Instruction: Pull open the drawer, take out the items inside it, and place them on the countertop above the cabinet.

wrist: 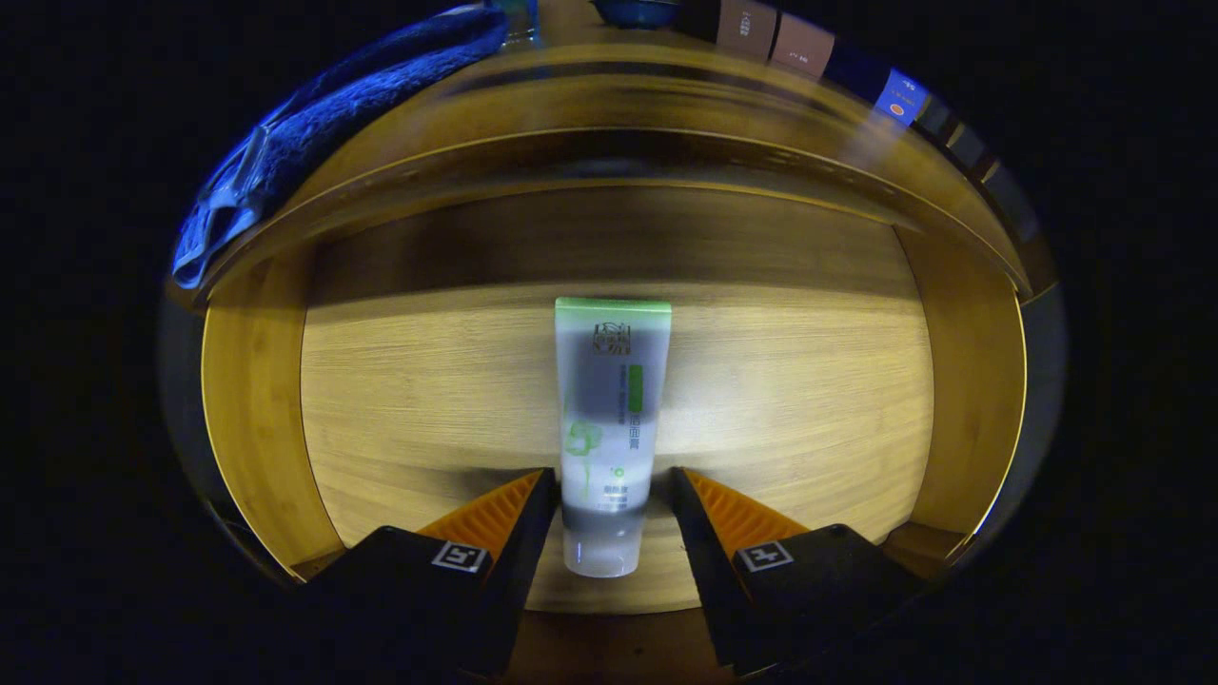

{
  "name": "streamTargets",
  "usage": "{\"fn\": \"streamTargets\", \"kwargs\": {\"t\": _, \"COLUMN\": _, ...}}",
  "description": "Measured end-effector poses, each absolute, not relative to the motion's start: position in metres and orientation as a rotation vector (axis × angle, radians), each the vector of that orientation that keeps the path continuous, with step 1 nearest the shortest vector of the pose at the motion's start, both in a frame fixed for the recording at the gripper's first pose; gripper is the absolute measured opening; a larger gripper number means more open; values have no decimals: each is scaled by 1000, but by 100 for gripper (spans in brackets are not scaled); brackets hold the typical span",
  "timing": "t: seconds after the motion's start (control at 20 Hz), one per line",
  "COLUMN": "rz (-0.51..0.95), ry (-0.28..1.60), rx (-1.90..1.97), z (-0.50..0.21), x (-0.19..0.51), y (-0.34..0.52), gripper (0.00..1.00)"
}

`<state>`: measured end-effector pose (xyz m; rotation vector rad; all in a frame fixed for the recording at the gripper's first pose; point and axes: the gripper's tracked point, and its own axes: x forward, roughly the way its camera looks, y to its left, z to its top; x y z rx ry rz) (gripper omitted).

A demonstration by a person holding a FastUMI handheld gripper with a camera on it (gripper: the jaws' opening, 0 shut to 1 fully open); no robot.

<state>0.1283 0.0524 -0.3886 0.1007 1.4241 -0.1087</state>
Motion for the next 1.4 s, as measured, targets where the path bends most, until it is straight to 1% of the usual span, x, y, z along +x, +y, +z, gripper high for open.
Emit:
{"fn": "streamTargets", "kwargs": {"t": 0.05, "rz": -107, "ry": 1411, "rx": 95, "z": -392, "x": 129, "y": 52, "gripper": 79}}
{"fn": "streamTargets", "kwargs": {"t": 0.3, "rz": -105, "ry": 1398, "rx": 106, "z": -387, "x": 131, "y": 54, "gripper": 45}}
{"fn": "streamTargets", "kwargs": {"t": 0.45, "rz": -82, "ry": 1383, "rx": 152, "z": -383, "x": 134, "y": 59, "gripper": 45}}
{"fn": "streamTargets", "kwargs": {"t": 0.6, "rz": -84, "ry": 1313, "rx": 129, "z": -361, "x": 139, "y": 53, "gripper": 45}}
{"fn": "streamTargets", "kwargs": {"t": 0.85, "rz": -29, "ry": 1268, "rx": 202, "z": -334, "x": 109, "y": 61, "gripper": 45}}
{"fn": "streamTargets", "kwargs": {"t": 1.05, "rz": -25, "ry": 1141, "rx": 235, "z": -293, "x": 100, "y": 57, "gripper": 45}}
{"fn": "streamTargets", "kwargs": {"t": 1.2, "rz": -12, "ry": 1027, "rx": 218, "z": -250, "x": 119, "y": 50, "gripper": 45}}
{"fn": "streamTargets", "kwargs": {"t": 1.4, "rz": -13, "ry": 892, "rx": 183, "z": -198, "x": 174, "y": 37, "gripper": 45}}
